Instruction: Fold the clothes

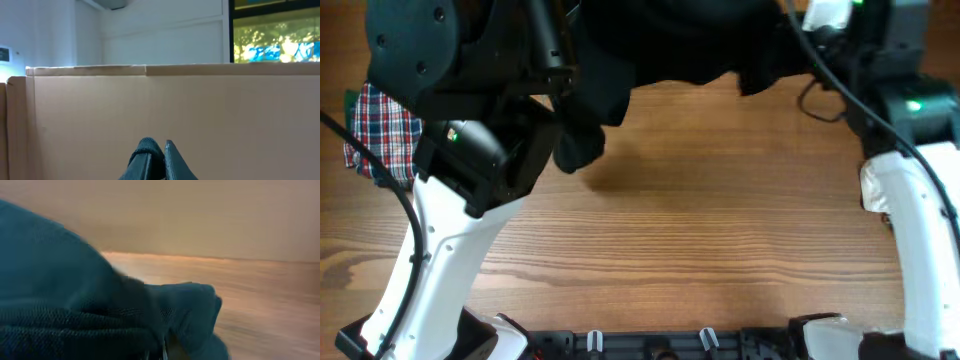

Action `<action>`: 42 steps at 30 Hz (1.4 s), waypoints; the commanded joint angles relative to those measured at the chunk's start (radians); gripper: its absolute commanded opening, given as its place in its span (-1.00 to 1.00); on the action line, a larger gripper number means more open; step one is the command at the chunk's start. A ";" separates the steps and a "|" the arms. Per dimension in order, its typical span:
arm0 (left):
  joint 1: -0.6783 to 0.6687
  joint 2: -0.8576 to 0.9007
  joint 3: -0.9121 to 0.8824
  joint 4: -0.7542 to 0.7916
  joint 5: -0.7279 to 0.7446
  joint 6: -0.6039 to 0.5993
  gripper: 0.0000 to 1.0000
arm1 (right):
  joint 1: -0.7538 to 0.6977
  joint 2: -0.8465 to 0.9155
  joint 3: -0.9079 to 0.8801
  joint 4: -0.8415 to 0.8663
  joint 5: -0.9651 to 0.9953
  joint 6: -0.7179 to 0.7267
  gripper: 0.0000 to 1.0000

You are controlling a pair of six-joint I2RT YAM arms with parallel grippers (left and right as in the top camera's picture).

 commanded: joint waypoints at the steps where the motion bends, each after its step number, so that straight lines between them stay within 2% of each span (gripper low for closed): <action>1: 0.016 -0.004 0.018 -0.108 -0.051 -0.097 -0.82 | -0.086 -0.086 0.000 0.000 0.056 0.021 -0.92; 3: 0.050 -0.004 0.018 -0.276 -0.051 -0.255 -0.80 | -0.134 -0.135 0.000 -0.002 0.073 -0.012 -0.91; 7: 0.125 -0.004 0.018 -0.489 0.002 -0.462 -0.78 | -0.145 -0.182 0.000 -0.014 -0.013 -0.209 -0.91; 10: 0.167 -0.004 0.018 -0.572 0.048 -0.534 -0.77 | -0.145 -0.184 0.000 -0.093 -0.060 -0.356 -0.91; 12: 0.192 -0.004 0.018 -0.613 0.123 -0.536 -0.78 | -0.145 -0.173 0.000 -0.153 -0.257 -0.510 -0.91; 14: 0.206 -0.003 0.018 -0.626 0.142 -0.574 -0.78 | -0.145 -0.163 0.000 -0.153 -0.277 -0.467 -0.91; 15: 0.208 -0.003 0.018 -0.630 0.142 -0.580 -0.78 | -0.145 -0.161 0.000 -0.154 -0.360 -0.457 -0.91; 16: 0.208 -0.003 0.018 -0.633 0.142 -0.580 -0.78 | -0.145 -0.161 0.000 -0.159 -0.459 -0.510 -0.92; 17: 0.208 -0.003 0.018 -0.637 0.142 -0.579 -0.78 | -0.145 -0.161 0.000 -0.157 -0.455 -0.511 -0.91; 20: 0.208 -0.003 0.018 -0.652 0.143 -0.580 -0.78 | -0.145 -0.161 0.000 -0.159 -0.280 -0.363 -0.91; 22: 0.208 0.004 0.018 -0.686 0.181 -0.581 -0.78 | -0.145 -0.161 0.000 -0.181 -0.257 -0.353 -0.91; 24: 0.208 0.021 0.018 -0.795 0.293 -0.651 -0.69 | -0.145 -0.161 0.000 -0.190 -0.257 -0.352 -0.91; 26: 0.218 0.054 0.018 -0.892 0.396 -0.749 -0.30 | -0.145 -0.159 0.000 -0.192 -0.224 -0.327 -0.91; 27: 0.240 0.107 0.018 -0.984 0.574 -0.843 0.00 | -0.145 -0.159 0.000 -0.205 -0.161 -0.282 -0.91; 28: 0.251 0.147 0.018 -1.028 0.711 -0.880 0.08 | -0.145 -0.158 0.000 -0.226 -0.114 -0.257 -0.91; 29: 0.256 0.221 0.018 -1.077 0.903 -0.894 0.13 | -0.145 -0.157 0.000 -0.257 -0.027 -0.195 -0.91; 30: 0.256 0.277 0.018 -1.098 0.998 -0.894 0.11 | -0.145 -0.154 0.000 -0.294 0.068 -0.129 -0.91; 32: 0.243 0.396 0.017 -1.111 1.126 -0.893 0.09 | -0.145 -0.145 0.000 -0.385 0.179 -0.058 -0.91; 34: 0.217 0.494 0.017 -1.115 1.247 -0.890 0.11 | -0.145 -0.130 0.000 -0.436 0.182 -0.059 -0.91; 38: 0.154 0.609 0.016 -1.201 1.341 -0.890 0.16 | -0.145 -0.104 0.000 -0.462 0.185 -0.058 -0.91; 39: 0.127 0.635 0.016 -1.239 1.414 -0.891 0.19 | -0.145 -0.098 0.000 -0.463 0.190 -0.060 -0.91; 40: 0.102 0.651 0.016 -1.262 1.478 -0.896 0.32 | -0.145 -0.091 0.000 -0.466 0.201 -0.058 -0.91; 42: 0.053 0.667 -0.003 -1.278 1.514 -0.995 0.50 | -0.145 -0.082 0.000 -0.467 0.210 -0.058 -0.91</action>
